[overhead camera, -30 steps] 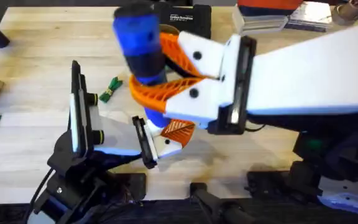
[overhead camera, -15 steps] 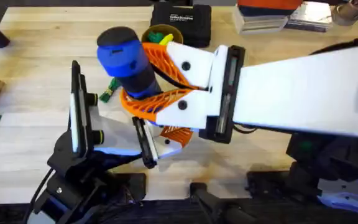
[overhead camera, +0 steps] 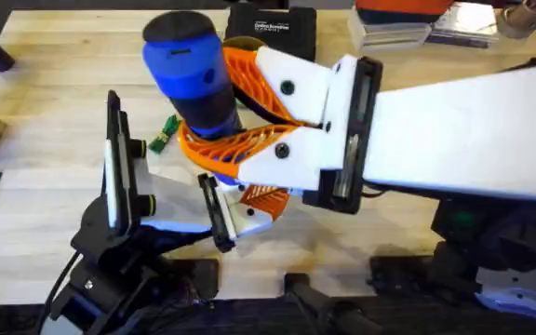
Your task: Pick up the gripper from the table and insert it into the empty holder that is missing its gripper. Then pick up a screw, insert it into the mounting hole, and use the screwdriver to tighten it. Finally, clean up the table by picking up the vegetable and placing it into the bucket.
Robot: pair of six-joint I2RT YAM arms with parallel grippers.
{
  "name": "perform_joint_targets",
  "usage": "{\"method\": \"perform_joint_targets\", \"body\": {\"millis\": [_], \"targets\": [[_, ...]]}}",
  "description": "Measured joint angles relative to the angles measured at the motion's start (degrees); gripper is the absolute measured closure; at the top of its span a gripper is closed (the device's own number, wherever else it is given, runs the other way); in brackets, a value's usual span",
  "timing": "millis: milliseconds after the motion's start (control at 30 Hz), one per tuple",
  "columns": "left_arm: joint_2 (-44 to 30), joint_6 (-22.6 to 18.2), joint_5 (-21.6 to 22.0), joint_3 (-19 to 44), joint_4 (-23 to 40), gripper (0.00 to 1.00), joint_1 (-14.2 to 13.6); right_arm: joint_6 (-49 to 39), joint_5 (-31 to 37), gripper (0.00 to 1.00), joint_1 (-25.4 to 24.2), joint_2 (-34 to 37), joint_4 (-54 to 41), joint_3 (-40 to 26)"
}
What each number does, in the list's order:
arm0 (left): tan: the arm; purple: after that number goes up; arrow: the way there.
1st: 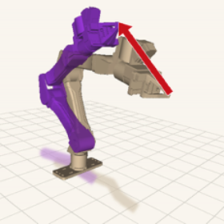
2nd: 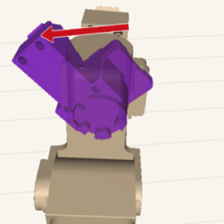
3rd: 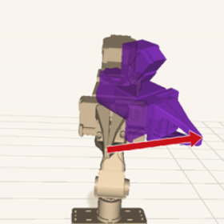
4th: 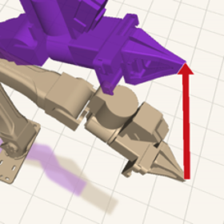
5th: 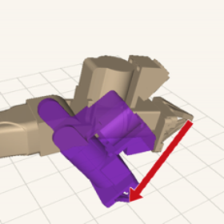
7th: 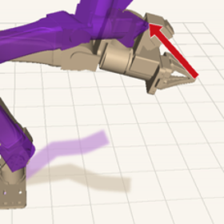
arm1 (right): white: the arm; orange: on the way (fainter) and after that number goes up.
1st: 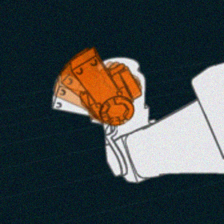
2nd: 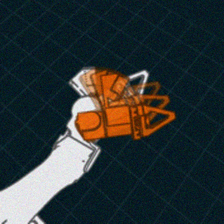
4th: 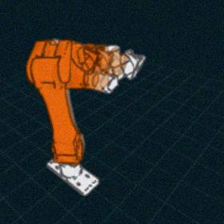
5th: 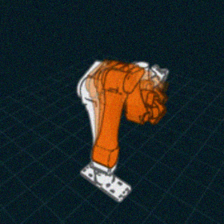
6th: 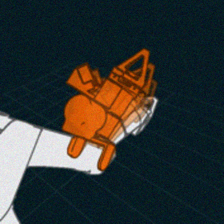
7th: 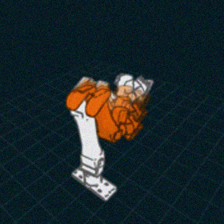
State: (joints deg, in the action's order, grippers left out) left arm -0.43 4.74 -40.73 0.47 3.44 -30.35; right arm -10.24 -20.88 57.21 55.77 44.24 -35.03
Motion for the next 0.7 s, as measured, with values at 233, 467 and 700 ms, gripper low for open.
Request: {"method": "perform_joint_targets", "body": {"millis": [233, 467, 700], "targets": [[0.0, 0.0, 0.0, 0.0, 0.0, 0.995, 0.0, 1.6, 0.0, 0.971, -0.4, -2.9, -1.4, 0.1], [0.0, 0.0, 0.0, 0.0, 0.0, 0.995, 0.0, 4.4, 0.0, 0.971, -2.4, -5.5, 2.1, 2.9], [0.0, 0.0, 0.0, 0.0, 0.0, 0.995, 0.0, 6.7, 0.0, 0.971, -2.4, -1.8, 5.3, 3.9]]}}
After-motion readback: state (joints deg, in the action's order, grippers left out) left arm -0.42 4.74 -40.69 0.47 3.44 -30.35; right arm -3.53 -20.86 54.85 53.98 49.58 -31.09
